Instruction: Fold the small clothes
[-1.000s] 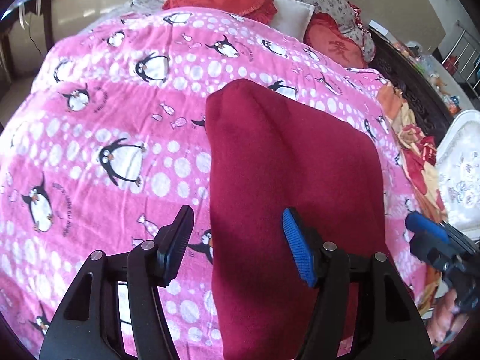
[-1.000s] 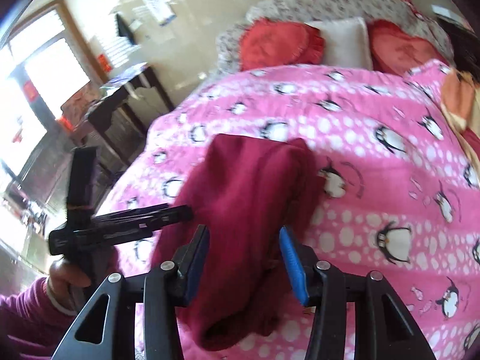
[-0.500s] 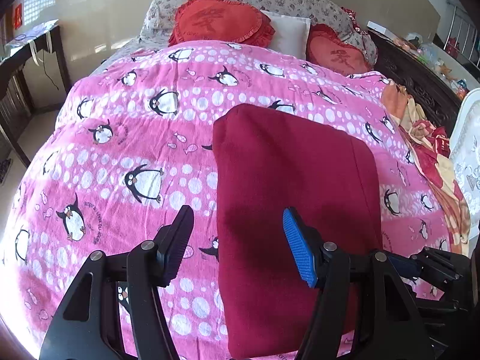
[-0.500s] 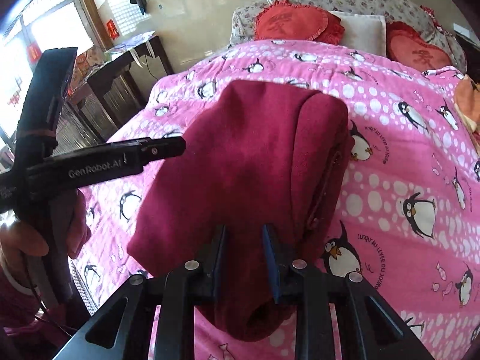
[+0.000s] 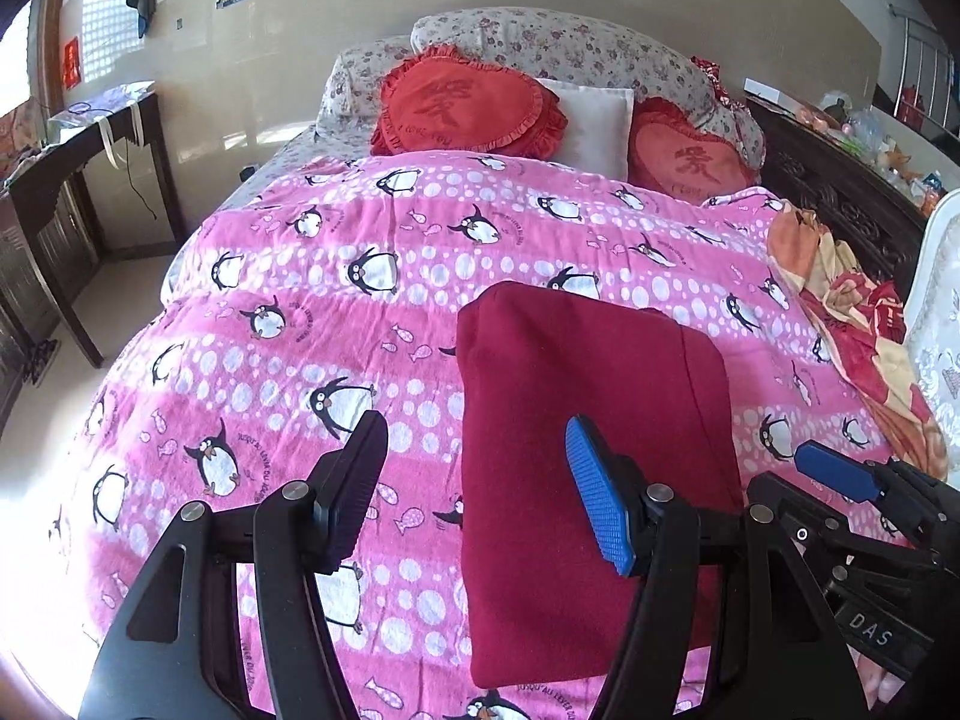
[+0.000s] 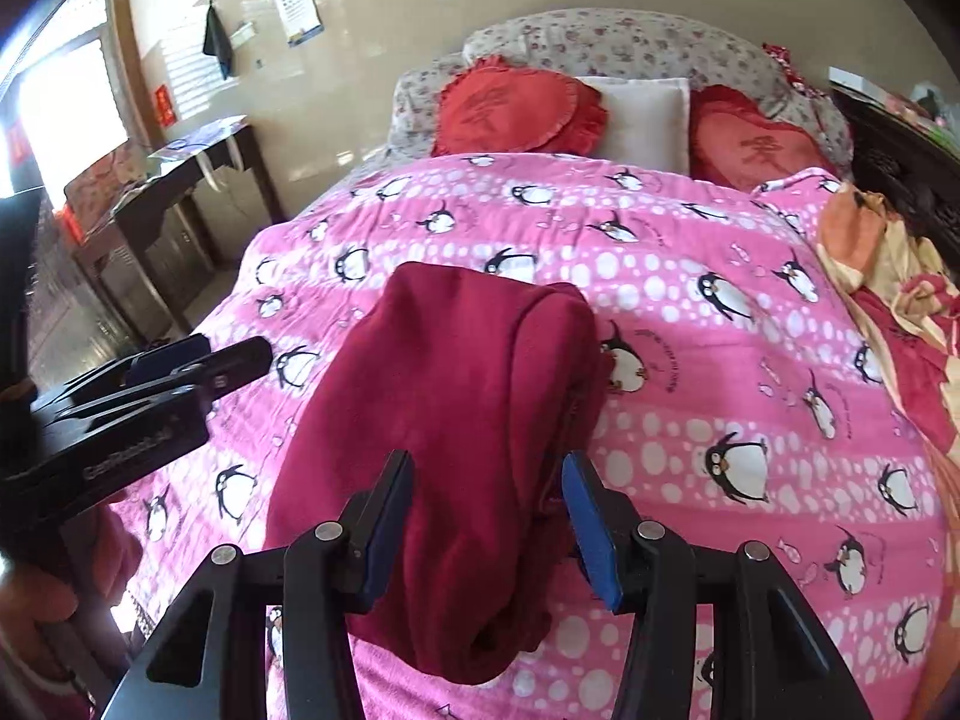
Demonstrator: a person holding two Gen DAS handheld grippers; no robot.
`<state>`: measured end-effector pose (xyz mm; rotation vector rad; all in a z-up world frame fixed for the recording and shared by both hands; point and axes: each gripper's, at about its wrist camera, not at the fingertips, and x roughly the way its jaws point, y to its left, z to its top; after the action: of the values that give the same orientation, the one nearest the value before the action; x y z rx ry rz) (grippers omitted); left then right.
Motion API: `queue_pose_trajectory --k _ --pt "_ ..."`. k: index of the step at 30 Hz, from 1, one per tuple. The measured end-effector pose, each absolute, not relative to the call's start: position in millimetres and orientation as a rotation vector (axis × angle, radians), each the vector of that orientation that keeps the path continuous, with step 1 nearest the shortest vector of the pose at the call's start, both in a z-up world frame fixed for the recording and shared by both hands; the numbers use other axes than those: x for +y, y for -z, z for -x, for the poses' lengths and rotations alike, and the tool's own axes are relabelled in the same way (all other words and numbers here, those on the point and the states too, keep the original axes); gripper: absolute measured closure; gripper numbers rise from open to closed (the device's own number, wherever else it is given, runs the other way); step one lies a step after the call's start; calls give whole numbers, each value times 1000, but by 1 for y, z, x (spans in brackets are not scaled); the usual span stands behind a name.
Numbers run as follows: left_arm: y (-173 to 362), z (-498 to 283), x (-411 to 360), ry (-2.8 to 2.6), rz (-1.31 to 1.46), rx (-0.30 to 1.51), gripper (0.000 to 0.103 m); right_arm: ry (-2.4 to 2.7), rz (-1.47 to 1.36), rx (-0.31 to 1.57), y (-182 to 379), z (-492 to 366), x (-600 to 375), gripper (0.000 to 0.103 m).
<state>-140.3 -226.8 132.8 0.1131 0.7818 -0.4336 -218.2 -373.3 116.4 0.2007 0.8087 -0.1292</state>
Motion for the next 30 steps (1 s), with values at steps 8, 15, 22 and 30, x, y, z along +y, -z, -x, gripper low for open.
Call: queue_pose_trajectory --k 8,15,22,30 --pt "-141 148 -219 419 -108 765 41 162 -197 796 -123 215 -367 53" --pt "-144 151 -216 417 -119 745 41 158 -199 791 -125 214 -362 43" --pt "-143 152 -216 413 -121 741 41 158 -189 807 -124 212 -360 42" --pt "-141 150 -215 410 -129 742 41 161 -203 818 -122 209 -362 42"
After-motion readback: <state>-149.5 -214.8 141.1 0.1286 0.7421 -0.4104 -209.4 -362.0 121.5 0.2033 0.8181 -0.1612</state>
